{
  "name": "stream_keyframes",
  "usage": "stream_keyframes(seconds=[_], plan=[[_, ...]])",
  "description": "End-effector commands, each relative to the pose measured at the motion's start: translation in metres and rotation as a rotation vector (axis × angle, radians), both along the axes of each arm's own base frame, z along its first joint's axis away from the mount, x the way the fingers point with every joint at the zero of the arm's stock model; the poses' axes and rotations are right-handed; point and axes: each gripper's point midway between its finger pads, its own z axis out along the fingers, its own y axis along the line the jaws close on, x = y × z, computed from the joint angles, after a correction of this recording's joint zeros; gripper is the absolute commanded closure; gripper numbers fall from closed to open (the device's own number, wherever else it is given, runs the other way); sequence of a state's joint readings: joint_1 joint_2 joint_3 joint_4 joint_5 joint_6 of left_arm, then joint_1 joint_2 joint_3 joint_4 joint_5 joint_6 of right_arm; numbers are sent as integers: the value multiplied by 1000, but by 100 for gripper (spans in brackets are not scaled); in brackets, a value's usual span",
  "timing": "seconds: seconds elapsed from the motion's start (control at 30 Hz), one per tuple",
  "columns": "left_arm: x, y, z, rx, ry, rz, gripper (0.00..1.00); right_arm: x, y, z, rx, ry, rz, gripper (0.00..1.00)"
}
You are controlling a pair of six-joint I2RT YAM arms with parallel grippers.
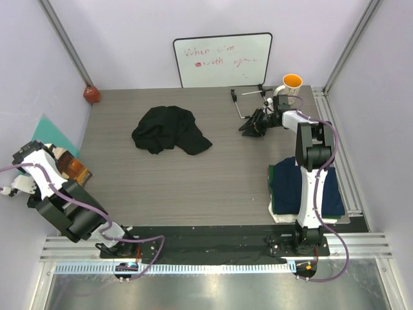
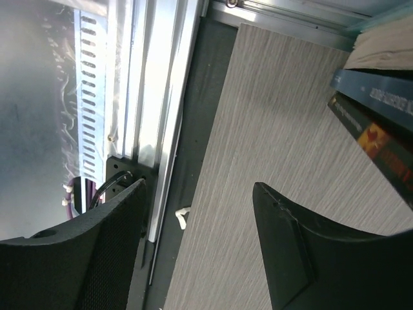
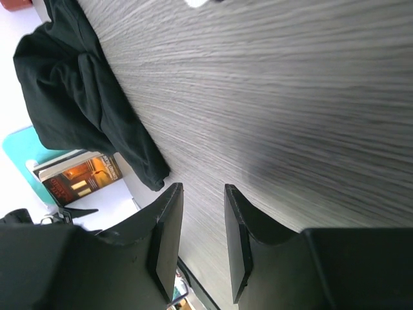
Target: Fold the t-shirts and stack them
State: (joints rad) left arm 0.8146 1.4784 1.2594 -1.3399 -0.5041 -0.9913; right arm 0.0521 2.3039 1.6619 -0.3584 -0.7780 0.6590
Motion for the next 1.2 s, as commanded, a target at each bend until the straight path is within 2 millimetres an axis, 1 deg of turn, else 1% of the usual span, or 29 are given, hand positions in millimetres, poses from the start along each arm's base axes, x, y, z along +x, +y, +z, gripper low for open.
stream_keyframes(seconds=[0.0,0.17,0.3,0.37,0.47,0.53,0.57,0.6,0.63,0.67,0.77,0.83,0.87,0.93,0.97,1.03,1.1,1.17], plan=[[4,21,4,45,5,30,32,6,-2,22,32,-44,-6,62],[5,24,1,40,18,32,32,4,-2,24,30,-46,-6,62],[-6,17,-8,1,52,57,31,-1,-2,24,25,-44,-2,62],[-11,14,-8,-9,56,71,31,-3,-3,24,21,-44,-5,62],[-12,10,-9,-18,52,66,31,-3,-4,23,19,-48,-8,62],[-14,4,-11,-41,51,65,31,-5,-3,23,21,-42,-7,62],[-20,-3,-8,-57,67,67,31,-5,-3,23,20,-43,-9,62],[-24,-7,-10,-59,77,75,31,-4,-4,23,19,-49,-11,62],[-27,-7,-6,-30,65,74,31,-4,-3,24,19,-50,-12,62],[-31,-11,-10,-40,75,77,31,-4,-4,23,20,-48,-13,62],[-32,-21,-13,-74,69,87,31,-4,-3,23,29,-46,-10,62],[-36,-21,-8,-61,80,83,31,-3,-3,22,28,-46,-11,62],[-39,-17,-3,-28,91,82,31,-3,-3,22,30,-47,-11,62],[-43,-12,2,0,111,83,31,-4,-2,22,33,-45,-10,62],[-41,-7,4,11,116,83,31,-5,-2,22,35,-45,-8,62],[-41,-7,7,5,122,92,31,-5,-2,22,36,-46,-6,62],[-42,-2,13,36,122,93,31,-5,-3,23,36,-49,-8,62],[-47,1,17,50,134,103,31,-6,-2,23,38,-48,-8,62]])
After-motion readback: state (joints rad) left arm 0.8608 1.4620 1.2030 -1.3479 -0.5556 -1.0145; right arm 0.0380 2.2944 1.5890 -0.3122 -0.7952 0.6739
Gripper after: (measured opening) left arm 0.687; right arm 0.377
